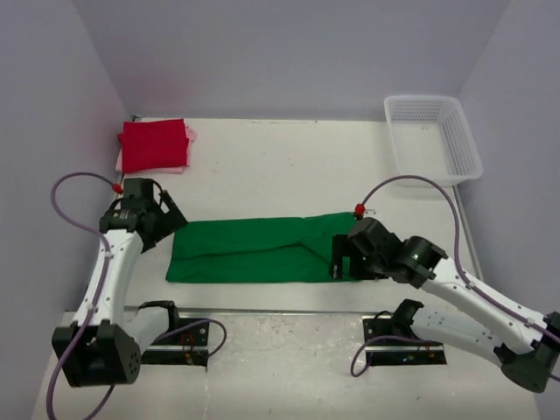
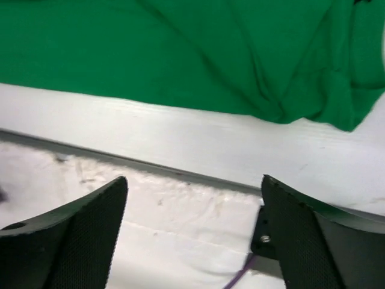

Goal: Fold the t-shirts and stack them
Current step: Fold the other side of the tshirt into a rectangle

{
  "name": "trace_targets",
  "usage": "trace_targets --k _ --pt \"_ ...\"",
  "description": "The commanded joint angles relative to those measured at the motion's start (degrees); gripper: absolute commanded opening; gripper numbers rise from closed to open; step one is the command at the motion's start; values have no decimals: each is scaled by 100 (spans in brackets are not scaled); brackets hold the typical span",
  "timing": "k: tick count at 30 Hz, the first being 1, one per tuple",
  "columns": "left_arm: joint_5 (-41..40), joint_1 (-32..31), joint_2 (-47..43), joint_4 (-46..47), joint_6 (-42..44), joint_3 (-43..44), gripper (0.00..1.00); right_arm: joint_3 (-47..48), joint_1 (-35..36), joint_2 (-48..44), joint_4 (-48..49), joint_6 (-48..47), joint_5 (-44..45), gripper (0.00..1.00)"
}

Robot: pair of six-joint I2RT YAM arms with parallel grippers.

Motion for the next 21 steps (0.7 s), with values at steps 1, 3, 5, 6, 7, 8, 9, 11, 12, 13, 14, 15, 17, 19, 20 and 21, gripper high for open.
trace_targets --k 1,3,5,6,7,8,9,11,12,13,14,15,17,19,20,21 --pt "-53 27 -850 -139 -441 158 100 315 230 -368 10 749 417 99" --pt "-288 27 -694 -120 -450 501 100 660 161 89 -80 451 675 99" --pt "-46 10 -292 351 -249 801 92 1281 -59 1191 9 -200 719 99" --pt "339 1 -115 441 -152 845 85 1529 -303 1599 9 -358 737 96" --pt "604 -43 105 581 -73 889 74 1923 -375 1960 26 -586 790 62" --pt "937 -69 525 705 33 889 36 2023 -437 2485 340 -736 816 35" --pt "1332 -96 711 889 129 863 11 2128 -612 2717 534 -860 634 19" --pt "1721 -201 1228 1110 235 652 0 2453 -762 3156 929 -1246 186 12" --pt "1966 -236 1354 1284 340 591 0 2585 -832 3559 949 -1317 -43 24" --pt "1899 -315 1477 1338 385 529 0 2847 -833 3754 915 -1396 -19 52" --pt "1742 -316 1678 1365 403 494 0 2920 -842 3904 914 -1432 -1 56" --pt "1767 -316 1732 1435 438 433 0 2990 -877 4149 932 -1476 -79 56" --pt "1758 -316 1899 1479 508 309 0 3078 -938 4344 984 -1476 -167 52" --pt "1793 -316 1978 1541 569 239 0 3026 -1009 4538 1028 -1450 -168 49" --pt "1784 -316 2005 1541 613 239 0 2956 -1026 4556 1089 -1432 -133 53" --pt "1793 -316 2040 1550 631 256 0 2825 -1087 4591 1247 -1449 -281 62"
